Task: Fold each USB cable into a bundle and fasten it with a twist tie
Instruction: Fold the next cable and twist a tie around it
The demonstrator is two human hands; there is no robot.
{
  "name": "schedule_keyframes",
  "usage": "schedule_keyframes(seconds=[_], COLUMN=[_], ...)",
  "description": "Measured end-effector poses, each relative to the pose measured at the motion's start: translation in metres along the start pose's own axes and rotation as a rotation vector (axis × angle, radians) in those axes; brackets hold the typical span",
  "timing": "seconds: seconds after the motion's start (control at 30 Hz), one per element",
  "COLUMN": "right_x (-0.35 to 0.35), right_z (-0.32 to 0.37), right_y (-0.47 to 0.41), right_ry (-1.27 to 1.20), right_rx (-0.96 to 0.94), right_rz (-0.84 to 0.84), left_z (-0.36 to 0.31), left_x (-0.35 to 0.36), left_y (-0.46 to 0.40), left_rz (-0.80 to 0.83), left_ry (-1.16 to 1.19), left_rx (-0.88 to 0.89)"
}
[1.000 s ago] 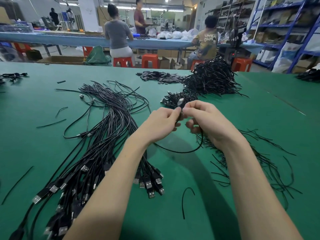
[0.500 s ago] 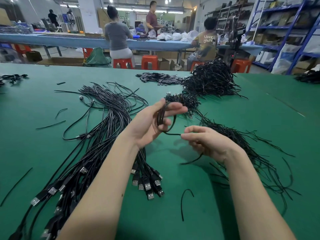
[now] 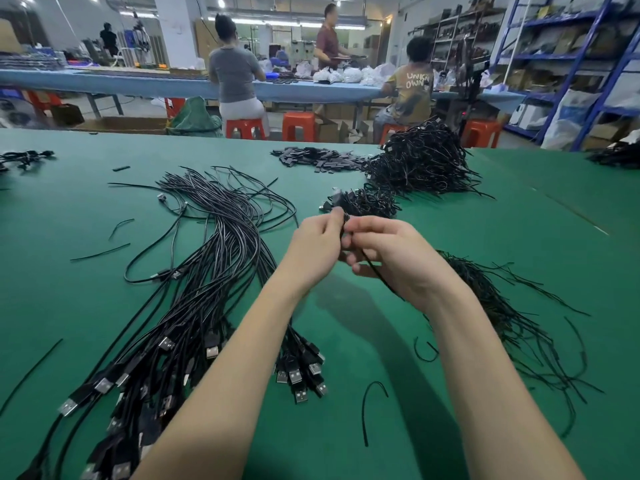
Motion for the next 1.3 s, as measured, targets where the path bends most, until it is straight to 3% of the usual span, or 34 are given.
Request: schedule_keyframes(seconds=[0.1,0.23,0.43,0.53,0.63,0.7,0.77,0.9,1.0,1.2,1.3], right_x=[0.005,-0.002,-0.013,-0.022,-0.031,-0.038,-0.041,-0.034,-0.028,-0.026,-0.033], right_z=[-0.010,-0.025,-0.028,-0.028,-0.020,-0.015,-0.011,-0.012,-0.017,-0.020,-0.025], right_y=[0.005,0.010,0.010,0.007,0.004,0.003,0.002,0.004,0.004,0.004,0.004], right_ry=[-0.052,0.204,0.165,-0.027,0.074,0.220,0.245,0.117,0.055,0.088,0.233], right_rx=[0.050,0.096,0.106,0.108,0.022,-0.052,-0.100,-0.100,-0.092,-0.119,-0.112], right_rz=[0.100,0.151,0.077,-0.055,-0.107,-0.177,-0.241,-0.296,-0.300,-0.311,-0.340], left_z=[0.007,0.005,0.011,0.012,0.009,0.010,0.011,0.002,-0.002,0.002,-0.001], left_x=[0.006,0.017,0.016,0.021,0.029,0.033,0.030,0.013,0.015,0.018,0.024], left_y=[-0.003,-0.001,0.001,0.003,0.006,0.005,0.002,0.006,0.012,0.011,0.012], left_rz=[0.062,0.184,0.234,0.365,0.497,0.469,0.336,-0.114,-0.219,-0.127,-0.065], left_ry=[0.397,0.792,0.993,1.065,0.977,0.893,0.762,0.053,-0.116,-0.163,-0.220], left_rx=[-0.101,-0.181,-0.301,-0.333,-0.333,-0.328,-0.281,-0.005,0.109,0.050,0.056])
Point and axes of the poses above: each hand's wrist, its own y-axis away from the middle knuckle, its own x-axis out of the palm, z = x × y, the point moved 8 cm from there along -y, towards the middle knuckle, and after that the axes turned 15 degrees about -x, right-handed, at the moved point
